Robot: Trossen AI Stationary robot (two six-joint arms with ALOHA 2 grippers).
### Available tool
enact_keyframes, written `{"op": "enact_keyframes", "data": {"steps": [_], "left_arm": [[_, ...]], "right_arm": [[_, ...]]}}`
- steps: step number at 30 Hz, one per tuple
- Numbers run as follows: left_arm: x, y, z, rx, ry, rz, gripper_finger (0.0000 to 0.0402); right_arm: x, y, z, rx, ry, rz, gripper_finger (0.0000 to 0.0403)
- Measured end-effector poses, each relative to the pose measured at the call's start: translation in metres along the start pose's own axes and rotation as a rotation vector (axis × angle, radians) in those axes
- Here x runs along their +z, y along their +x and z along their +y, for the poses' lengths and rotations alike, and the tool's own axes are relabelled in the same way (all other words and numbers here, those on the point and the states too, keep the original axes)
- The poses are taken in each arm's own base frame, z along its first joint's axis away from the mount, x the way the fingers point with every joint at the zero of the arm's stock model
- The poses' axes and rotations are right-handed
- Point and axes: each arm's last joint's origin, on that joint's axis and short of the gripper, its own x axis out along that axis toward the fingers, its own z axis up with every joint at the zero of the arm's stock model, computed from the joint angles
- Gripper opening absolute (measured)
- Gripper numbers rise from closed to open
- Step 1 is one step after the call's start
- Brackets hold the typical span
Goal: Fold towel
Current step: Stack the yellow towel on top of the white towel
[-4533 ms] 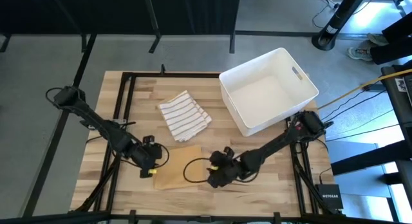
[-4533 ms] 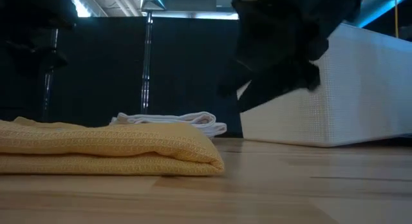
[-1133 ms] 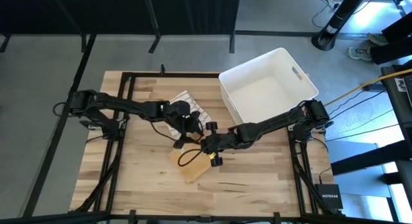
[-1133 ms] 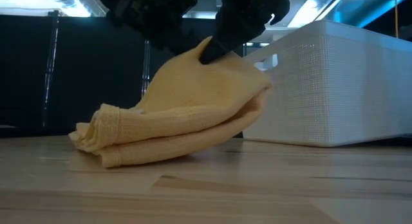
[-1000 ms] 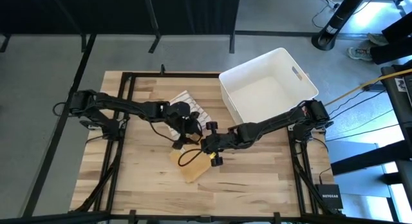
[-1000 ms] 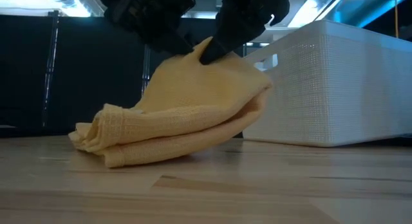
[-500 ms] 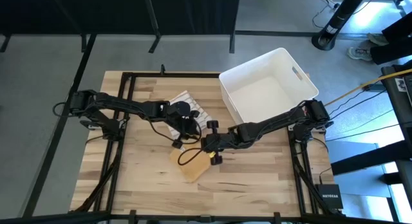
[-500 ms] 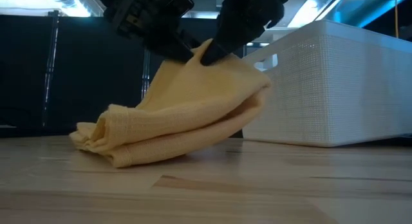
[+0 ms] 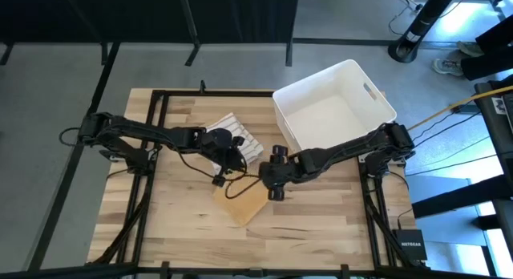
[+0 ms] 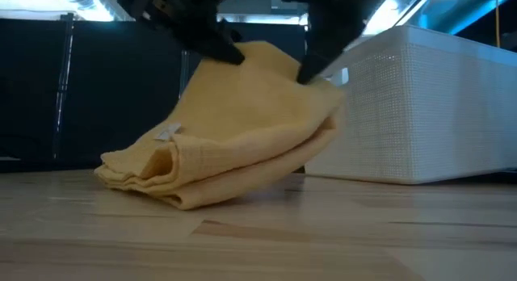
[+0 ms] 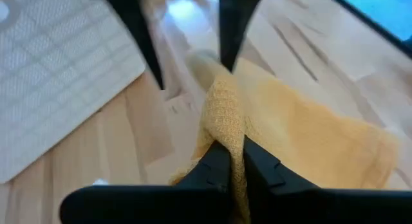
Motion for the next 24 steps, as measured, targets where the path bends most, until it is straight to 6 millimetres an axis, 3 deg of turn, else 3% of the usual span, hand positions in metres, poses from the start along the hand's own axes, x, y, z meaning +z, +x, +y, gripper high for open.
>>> {"op": "enact_keyframes", "data": {"steps": [5, 9, 13, 16, 21, 24], "left_arm": [[0.006, -0.004, -0.008, -0.005, 0.022, -0.022, 0.0007], [0.004, -0.004, -0.009, 0.024, 0.019, 0.012, 0.0004], [0.004, -0.004, -0.009, 0.029, 0.003, 0.018, 0.0005], [0.003, -0.004, -0.009, 0.047, -0.014, 0.024, 0.0007], [0.004, -0.004, -0.009, 0.085, -0.069, 0.028, 0.0003], [0.009, -0.004, -0.009, 0.157, -0.117, 0.000, 0.0005]], "right_arm": [[-0.016, 0.013, 0.002, 0.067, 0.059, -0.014, 0.0272], [-0.018, 0.020, 0.008, 0.205, 0.088, -0.060, 0.0275], [-0.021, 0.022, 0.008, 0.213, 0.077, -0.059, 0.0261], [-0.019, 0.020, 0.008, 0.210, 0.052, -0.054, 0.0198], [-0.006, 0.001, 0.004, 0.196, -0.034, -0.017, 0.0026], [0.003, -0.014, 0.000, 0.129, -0.101, -0.006, 0.0024]]}}
